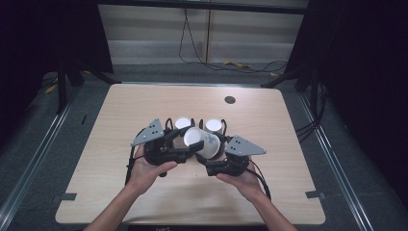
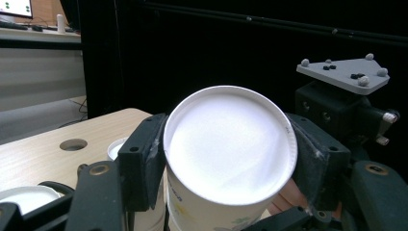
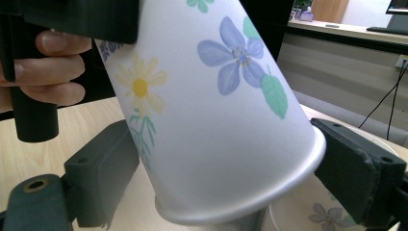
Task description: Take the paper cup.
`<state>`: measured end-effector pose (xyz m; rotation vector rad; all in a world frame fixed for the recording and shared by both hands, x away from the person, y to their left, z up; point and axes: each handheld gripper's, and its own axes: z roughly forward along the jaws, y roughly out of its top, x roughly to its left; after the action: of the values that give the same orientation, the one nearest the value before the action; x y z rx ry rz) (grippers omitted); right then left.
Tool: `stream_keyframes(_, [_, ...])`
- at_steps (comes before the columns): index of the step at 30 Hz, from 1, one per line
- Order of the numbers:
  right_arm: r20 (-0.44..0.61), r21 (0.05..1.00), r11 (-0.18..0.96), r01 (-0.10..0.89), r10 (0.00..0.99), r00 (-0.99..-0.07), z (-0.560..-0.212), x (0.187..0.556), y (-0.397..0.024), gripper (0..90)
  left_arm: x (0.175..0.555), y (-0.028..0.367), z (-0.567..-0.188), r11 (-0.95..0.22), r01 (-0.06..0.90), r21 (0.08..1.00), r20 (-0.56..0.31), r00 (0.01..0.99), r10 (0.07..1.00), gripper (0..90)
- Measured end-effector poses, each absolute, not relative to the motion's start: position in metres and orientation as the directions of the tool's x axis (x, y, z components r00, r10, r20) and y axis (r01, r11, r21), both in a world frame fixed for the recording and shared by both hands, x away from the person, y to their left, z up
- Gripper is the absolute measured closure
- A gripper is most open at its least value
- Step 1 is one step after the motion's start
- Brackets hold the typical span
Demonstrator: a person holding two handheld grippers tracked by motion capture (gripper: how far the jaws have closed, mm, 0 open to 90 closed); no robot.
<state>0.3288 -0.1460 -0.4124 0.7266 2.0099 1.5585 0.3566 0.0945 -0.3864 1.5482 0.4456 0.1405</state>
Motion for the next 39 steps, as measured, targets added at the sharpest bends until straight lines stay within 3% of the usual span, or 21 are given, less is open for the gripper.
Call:
stream_keyframes(23, [-0.125, 0.964, 0.26, 0.061, 0.64, -0.759, -0.412, 0.327, -0.147, 16.8, 0.357, 0.093, -0.386, 0.023, 0.214, 0.977, -0.209, 0.92, 0.333, 35.4])
stream_keyframes(39, [-0.145, 0.956, 0.293, -0.005, 0.459, -0.877, -0.393, 0.337, -0.166, 17.0, 0.356, 0.092, -0.383, 0.024, 0.229, 0.973, -0.225, 0.928, 0.298, 35.5])
